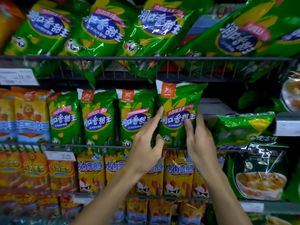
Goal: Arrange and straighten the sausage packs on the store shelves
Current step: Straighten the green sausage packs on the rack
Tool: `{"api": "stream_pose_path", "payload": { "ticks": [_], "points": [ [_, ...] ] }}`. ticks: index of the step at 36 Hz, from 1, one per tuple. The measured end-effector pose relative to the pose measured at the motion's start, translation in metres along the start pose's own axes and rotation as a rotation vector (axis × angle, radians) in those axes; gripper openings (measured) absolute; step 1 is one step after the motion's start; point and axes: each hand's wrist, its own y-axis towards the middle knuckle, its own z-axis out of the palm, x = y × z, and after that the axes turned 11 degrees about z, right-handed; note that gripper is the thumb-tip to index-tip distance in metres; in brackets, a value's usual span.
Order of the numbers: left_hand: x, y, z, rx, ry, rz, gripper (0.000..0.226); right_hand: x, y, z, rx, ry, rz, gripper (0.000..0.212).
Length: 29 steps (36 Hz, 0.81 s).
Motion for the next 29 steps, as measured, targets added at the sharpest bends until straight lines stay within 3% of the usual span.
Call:
{"api": "stream_pose_path", "payload": {
  "ticks": [4, 11, 18, 23, 29],
  "points": [
    [0.008, -0.007, -0.005, 0.098, 0.153, 0.02, 0.069, -0.017, 0.006, 0.008, 0.103, -0.003, 0.031, 0.066],
    [0.018, -0.02, -0.009, 0.024, 0.341, 0.29, 0.048, -0.026, 0.005, 0.008, 0.116, 0.017, 0.085, 0.066],
    [0.017, 0.0, -0.008, 0.114, 0.518, 0.427, 0.058, -0.032, -0.014, 0.017, -0.166, 0.061, -0.136, 0.075],
    [0.029, 0.02, -0.005, 0.153, 0.66, 0.467, 0.057, -0.033, -0.005, 0.024, -0.122, -0.099, -0.46, 0.073],
    [0.057, 0.033, -0.009, 0.167, 0.763, 0.518, 0.056, -0.045, 0.016, 0.026, -0.098, -0.189, -0.541, 0.064]
  ]
}}
